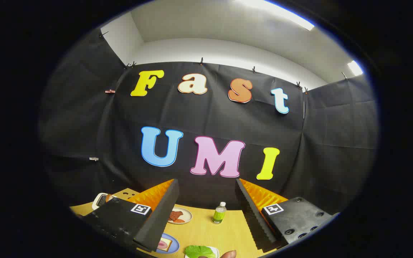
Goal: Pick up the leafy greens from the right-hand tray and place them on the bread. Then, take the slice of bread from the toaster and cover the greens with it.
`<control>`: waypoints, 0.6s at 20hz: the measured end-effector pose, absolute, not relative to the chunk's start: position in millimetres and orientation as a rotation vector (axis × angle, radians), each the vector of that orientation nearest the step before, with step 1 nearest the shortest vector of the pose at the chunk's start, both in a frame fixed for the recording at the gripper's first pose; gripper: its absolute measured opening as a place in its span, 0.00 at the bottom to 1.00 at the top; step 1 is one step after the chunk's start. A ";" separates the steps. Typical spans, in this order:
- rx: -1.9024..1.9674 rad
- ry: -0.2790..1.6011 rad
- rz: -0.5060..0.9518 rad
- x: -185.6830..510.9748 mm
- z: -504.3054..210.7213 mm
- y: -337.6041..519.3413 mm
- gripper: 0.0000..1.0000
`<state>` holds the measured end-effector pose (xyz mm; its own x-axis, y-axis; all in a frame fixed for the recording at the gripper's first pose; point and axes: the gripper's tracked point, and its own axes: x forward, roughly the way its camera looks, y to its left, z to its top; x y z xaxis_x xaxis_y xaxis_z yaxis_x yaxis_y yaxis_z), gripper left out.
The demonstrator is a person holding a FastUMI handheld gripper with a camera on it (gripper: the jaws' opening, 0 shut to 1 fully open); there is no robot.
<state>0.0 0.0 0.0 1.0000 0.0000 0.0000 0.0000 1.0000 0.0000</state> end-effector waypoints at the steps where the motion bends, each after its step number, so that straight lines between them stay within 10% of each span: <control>1: 0.004 0.001 0.000 0.4 -0.4 0.1 0.97; 12: 0.004 -0.011 -0.028 -6.0 1.3 -9.8 0.98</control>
